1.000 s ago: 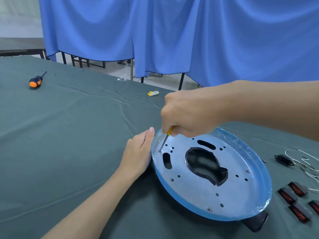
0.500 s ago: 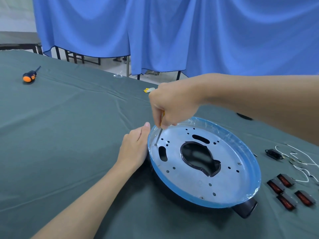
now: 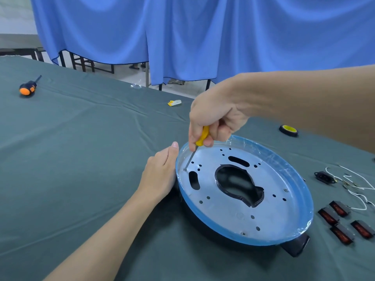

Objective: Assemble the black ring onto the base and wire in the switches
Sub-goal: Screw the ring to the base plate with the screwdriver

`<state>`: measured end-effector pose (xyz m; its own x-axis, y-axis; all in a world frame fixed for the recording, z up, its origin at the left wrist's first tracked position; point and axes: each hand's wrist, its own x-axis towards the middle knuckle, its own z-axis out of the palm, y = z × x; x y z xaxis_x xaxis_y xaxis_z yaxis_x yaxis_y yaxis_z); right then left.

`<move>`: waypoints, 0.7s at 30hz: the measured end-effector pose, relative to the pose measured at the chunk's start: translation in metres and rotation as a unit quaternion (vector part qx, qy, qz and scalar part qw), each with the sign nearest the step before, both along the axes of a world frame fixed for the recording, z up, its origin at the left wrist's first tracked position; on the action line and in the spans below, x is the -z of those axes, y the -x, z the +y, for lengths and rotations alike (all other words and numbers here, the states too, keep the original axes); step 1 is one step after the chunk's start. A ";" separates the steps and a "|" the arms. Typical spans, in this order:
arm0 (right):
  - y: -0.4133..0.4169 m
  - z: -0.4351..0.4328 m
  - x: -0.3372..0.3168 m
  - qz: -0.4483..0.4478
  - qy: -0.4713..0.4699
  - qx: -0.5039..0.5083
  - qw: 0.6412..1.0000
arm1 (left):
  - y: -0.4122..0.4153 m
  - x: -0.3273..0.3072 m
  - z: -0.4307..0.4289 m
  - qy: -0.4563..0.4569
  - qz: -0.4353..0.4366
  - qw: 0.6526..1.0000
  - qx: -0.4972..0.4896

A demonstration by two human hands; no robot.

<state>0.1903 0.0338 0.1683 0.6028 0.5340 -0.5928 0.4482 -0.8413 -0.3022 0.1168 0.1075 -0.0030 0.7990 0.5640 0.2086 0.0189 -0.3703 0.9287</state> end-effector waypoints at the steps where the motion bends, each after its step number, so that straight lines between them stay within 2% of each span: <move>1: -0.001 0.000 0.001 0.007 -0.004 0.012 1.000 | 0.000 0.000 0.000 0.002 0.001 1.000 0.000; 4: -0.002 -0.003 0.004 -0.012 -0.014 0.011 1.000 | 0.001 0.000 0.000 0.008 0.001 1.000 0.003; 6: -0.001 -0.006 0.005 -0.050 -0.017 -0.030 0.998 | 0.004 -0.002 0.001 0.002 0.020 1.000 0.003; 9: 0.000 -0.018 0.002 -0.117 0.000 -0.120 0.986 | 0.009 -0.013 0.005 0.000 0.093 0.996 0.002; 12: -0.001 -0.038 0.000 -0.209 -0.005 -0.170 0.963 | 0.019 -0.023 0.009 -0.022 0.180 0.980 0.078; 15: -0.004 -0.060 0.007 -0.255 -0.085 -0.137 0.953 | 0.024 -0.024 0.006 -0.020 0.226 0.966 0.126; 18: -0.007 -0.077 0.019 -0.204 -0.199 -0.050 0.957 | 0.021 -0.029 -0.001 0.077 0.217 0.966 0.113; 21: -0.008 -0.085 0.033 -0.168 -0.237 -0.003 0.957 | 0.019 -0.036 -0.005 0.151 0.214 0.961 0.094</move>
